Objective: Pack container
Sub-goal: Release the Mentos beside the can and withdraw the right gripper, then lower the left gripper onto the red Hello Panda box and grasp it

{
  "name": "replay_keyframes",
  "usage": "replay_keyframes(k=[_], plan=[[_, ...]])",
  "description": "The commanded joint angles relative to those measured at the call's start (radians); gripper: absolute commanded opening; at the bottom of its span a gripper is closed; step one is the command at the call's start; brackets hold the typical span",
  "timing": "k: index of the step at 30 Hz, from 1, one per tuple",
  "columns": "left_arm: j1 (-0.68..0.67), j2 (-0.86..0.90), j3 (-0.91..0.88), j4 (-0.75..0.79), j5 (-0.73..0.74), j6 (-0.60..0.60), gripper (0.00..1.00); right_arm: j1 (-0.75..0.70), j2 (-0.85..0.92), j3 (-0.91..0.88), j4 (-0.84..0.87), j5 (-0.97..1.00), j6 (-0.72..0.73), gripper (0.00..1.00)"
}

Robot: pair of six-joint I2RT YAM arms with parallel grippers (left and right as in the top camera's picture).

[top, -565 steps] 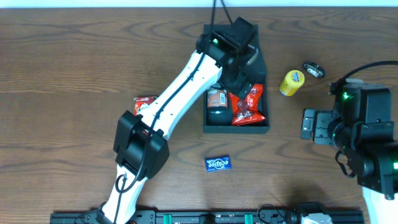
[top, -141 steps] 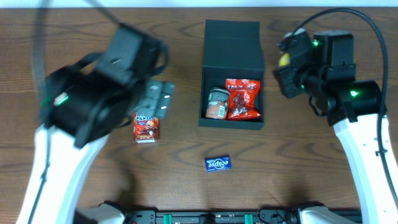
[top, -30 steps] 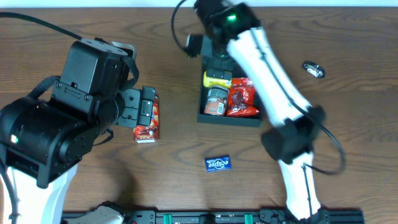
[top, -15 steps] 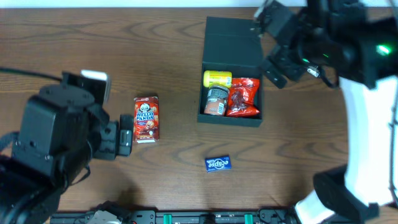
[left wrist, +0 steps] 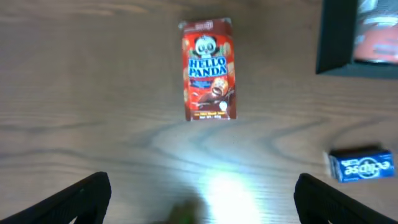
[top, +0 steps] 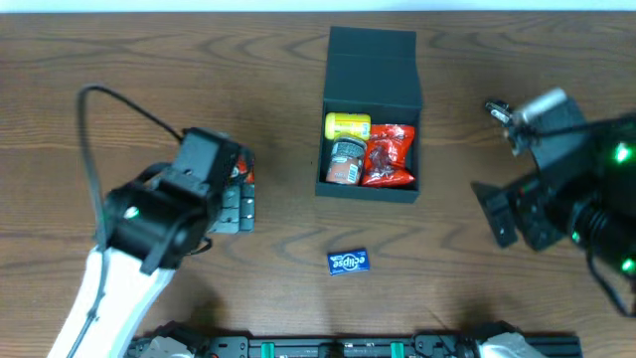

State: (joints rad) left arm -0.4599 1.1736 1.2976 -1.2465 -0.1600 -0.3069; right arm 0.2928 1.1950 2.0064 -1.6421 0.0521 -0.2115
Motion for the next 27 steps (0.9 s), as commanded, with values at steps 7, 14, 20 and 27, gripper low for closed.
replay_keyframes(k=[7, 14, 20, 27], plan=[[0.124, 0.099, -0.159, 0.229, 0.109, 0.1, 0.95, -0.005, -0.261, -0.684, 0.348, 0.071, 0.294, 0.99], [0.244, 0.274, -0.179, 0.314, 0.218, 0.172, 0.95, -0.005, -0.347, -0.975, 0.504, 0.072, 0.425, 0.99], [0.244, 0.439, -0.182, 0.391, 0.233, 0.2, 0.95, -0.005, -0.349, -1.061, 0.541, 0.076, 0.428, 0.99], [0.243, 0.562, -0.183, 0.457, 0.239, 0.203, 0.95, -0.005, -0.349, -1.073, 0.541, 0.083, 0.428, 0.99]])
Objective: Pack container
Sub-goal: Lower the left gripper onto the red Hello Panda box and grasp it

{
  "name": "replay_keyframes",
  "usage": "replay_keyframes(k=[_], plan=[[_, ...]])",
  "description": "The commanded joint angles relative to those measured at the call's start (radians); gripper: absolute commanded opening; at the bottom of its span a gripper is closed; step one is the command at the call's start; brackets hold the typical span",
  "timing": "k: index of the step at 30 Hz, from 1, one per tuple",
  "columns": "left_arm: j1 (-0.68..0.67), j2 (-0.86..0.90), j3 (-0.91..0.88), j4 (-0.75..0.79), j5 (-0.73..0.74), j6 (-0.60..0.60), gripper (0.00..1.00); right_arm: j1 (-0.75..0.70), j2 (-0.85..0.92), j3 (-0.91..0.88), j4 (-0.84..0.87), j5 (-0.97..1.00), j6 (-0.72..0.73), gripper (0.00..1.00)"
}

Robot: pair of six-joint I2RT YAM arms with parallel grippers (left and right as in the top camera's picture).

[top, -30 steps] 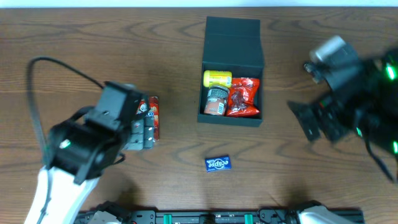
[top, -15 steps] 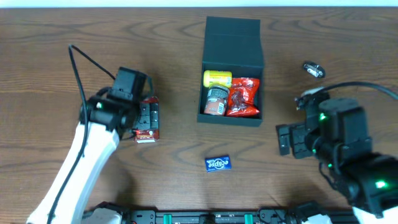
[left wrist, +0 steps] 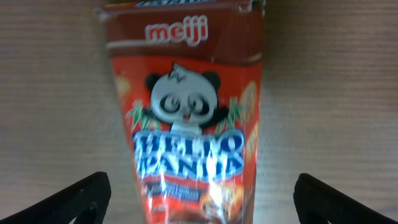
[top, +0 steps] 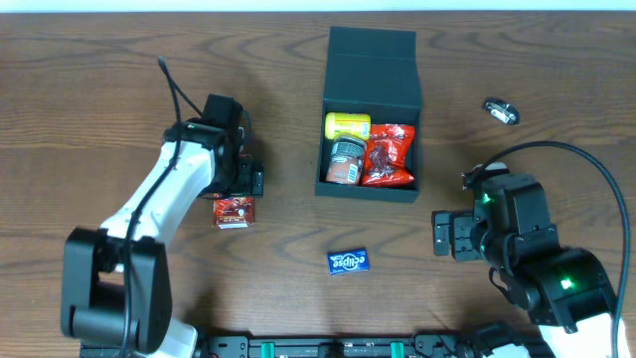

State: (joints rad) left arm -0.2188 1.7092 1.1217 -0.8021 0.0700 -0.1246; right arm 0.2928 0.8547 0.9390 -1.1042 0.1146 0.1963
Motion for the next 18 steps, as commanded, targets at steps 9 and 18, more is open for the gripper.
replay_keyframes(k=[9, 18], plan=[[0.003, 0.111, -0.038, 0.095, -0.002, 0.02, 0.95, -0.005, -0.008, -0.005, 0.004, 0.02, 0.02, 0.99], [0.003, 0.118, -0.065, 0.145, -0.002, 0.02, 0.95, -0.005, -0.008, -0.005, 0.005, 0.02, 0.02, 0.99]])
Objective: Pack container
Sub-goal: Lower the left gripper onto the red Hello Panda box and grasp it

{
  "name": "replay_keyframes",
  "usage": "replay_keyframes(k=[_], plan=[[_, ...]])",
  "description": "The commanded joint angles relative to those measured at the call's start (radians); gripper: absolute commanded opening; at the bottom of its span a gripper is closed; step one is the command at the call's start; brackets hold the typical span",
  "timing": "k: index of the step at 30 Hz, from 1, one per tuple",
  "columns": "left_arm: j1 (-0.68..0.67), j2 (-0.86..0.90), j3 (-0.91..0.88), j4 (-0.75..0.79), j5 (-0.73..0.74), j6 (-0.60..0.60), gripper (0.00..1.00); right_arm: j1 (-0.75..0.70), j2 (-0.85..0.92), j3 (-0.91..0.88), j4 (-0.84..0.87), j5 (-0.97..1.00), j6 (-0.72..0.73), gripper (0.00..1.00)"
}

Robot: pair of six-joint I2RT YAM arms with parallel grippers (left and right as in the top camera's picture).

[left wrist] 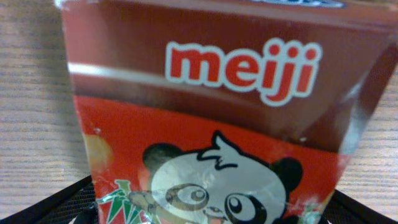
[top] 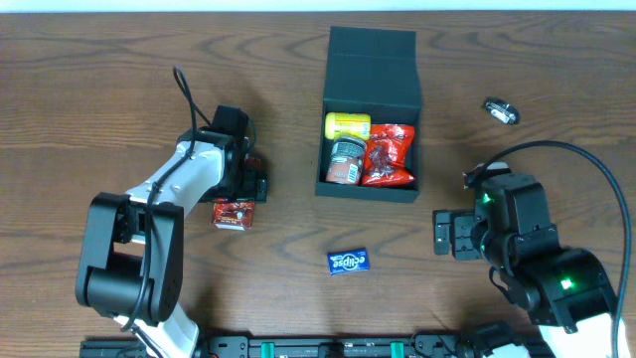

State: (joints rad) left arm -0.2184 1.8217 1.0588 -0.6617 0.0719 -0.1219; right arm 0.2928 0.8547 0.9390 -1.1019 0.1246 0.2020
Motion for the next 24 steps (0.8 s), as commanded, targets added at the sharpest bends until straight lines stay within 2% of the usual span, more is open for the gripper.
replay_keyframes(k=[1, 11, 12, 17, 24], plan=[[0.002, 0.006, -0.002, 0.005, -0.004, 0.017, 0.95, -0.005, -0.008, -0.005, 0.003, 0.01, 0.014, 0.99], [0.002, 0.006, -0.002, 0.008, -0.003, 0.018, 1.0, -0.005, -0.008, -0.005, 0.003, 0.01, 0.014, 0.99], [0.002, 0.006, -0.002, 0.008, -0.004, 0.018, 0.95, -0.005, -0.008, -0.005, 0.003, 0.01, 0.014, 0.99], [0.002, 0.006, -0.002, 0.008, -0.003, 0.018, 0.85, -0.005, -0.008, -0.005, 0.003, 0.01, 0.014, 0.99], [0.002, 0.006, -0.002, 0.009, -0.003, 0.018, 0.75, -0.005, -0.008, -0.005, 0.003, 0.01, 0.014, 0.99]])
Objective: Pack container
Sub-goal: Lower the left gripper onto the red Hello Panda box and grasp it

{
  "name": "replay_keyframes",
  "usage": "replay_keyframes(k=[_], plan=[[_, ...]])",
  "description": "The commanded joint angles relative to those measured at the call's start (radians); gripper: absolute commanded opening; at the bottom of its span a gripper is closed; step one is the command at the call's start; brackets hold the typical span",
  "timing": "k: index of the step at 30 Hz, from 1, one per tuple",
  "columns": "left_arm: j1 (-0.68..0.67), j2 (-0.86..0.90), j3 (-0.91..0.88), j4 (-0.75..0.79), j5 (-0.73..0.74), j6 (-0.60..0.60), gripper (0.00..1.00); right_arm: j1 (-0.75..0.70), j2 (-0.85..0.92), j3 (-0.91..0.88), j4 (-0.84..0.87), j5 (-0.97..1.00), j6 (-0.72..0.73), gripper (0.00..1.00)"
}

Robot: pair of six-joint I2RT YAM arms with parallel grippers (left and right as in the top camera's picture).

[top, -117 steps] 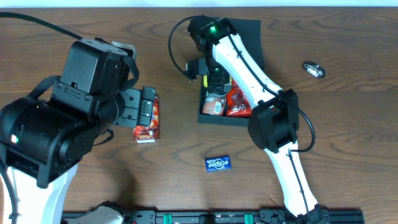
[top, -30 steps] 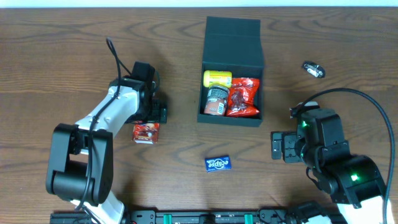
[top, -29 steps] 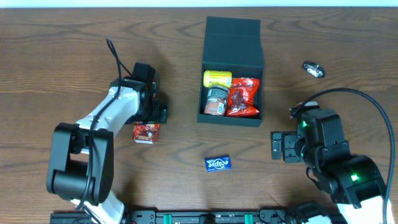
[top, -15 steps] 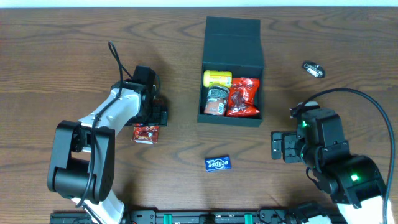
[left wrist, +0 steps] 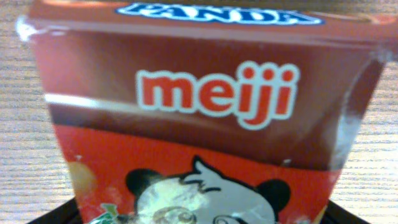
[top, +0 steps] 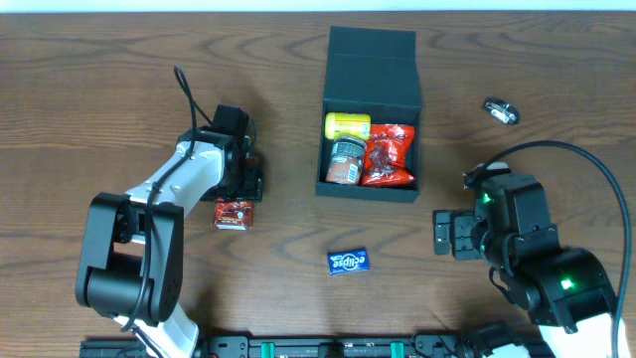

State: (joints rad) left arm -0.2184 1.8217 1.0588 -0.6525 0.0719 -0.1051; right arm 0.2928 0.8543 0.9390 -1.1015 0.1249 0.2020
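Note:
The red Hello Panda box point(left wrist: 205, 124) fills the left wrist view, its "meiji" end toward the camera. My left gripper point(top: 244, 185) is down over that end, and its dark fingertips point(left wrist: 53, 214) show only at the box's lower corners, pressed against its sides. In the overhead view the box point(top: 234, 212) lies on the table, sticking out from under the gripper. The black container point(top: 370, 149) stands open at centre with a yellow item, a jar and a red bag inside. My right gripper point(top: 444, 234) hovers open to the container's lower right, holding nothing.
A blue Eclipse gum pack point(top: 349, 261) lies on the wooden table in front of the container. A small dark metal object point(top: 501, 109) rests at the far right. The container's lid point(top: 372, 62) stands up at its far side.
The Hello Panda box looms slightly larger and more tilted in the left wrist view, and the fingers have nearly vanished behind its sides. In the overhead view the box has shifted a little. The right arm is still.
My left gripper hung open well above the Hello Panda box while the right arm was at the far right. It then stood low over the box and the right arm nearer the container. Then the fingers straddled the box's end, and now they press its sides.

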Motion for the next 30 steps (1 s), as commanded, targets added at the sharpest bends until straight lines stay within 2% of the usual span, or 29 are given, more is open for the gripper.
replay_keyframes(k=[1, 17, 24, 30], plan=[[0.002, 0.006, -0.002, 0.0, 0.0, 0.001, 0.75, -0.005, -0.008, -0.005, 0.003, 0.01, 0.014, 0.99], [0.002, 0.006, -0.002, 0.007, 0.0, 0.0, 0.57, -0.005, -0.008, -0.005, 0.003, 0.045, 0.015, 0.99], [0.002, 0.002, 0.0, 0.004, 0.008, 0.0, 0.4, -0.005, -0.008, -0.005, 0.003, 0.089, 0.068, 0.99], [0.002, -0.018, 0.052, -0.053, 0.008, 0.0, 0.35, -0.006, -0.008, -0.005, 0.015, 0.111, 0.103, 0.99]])
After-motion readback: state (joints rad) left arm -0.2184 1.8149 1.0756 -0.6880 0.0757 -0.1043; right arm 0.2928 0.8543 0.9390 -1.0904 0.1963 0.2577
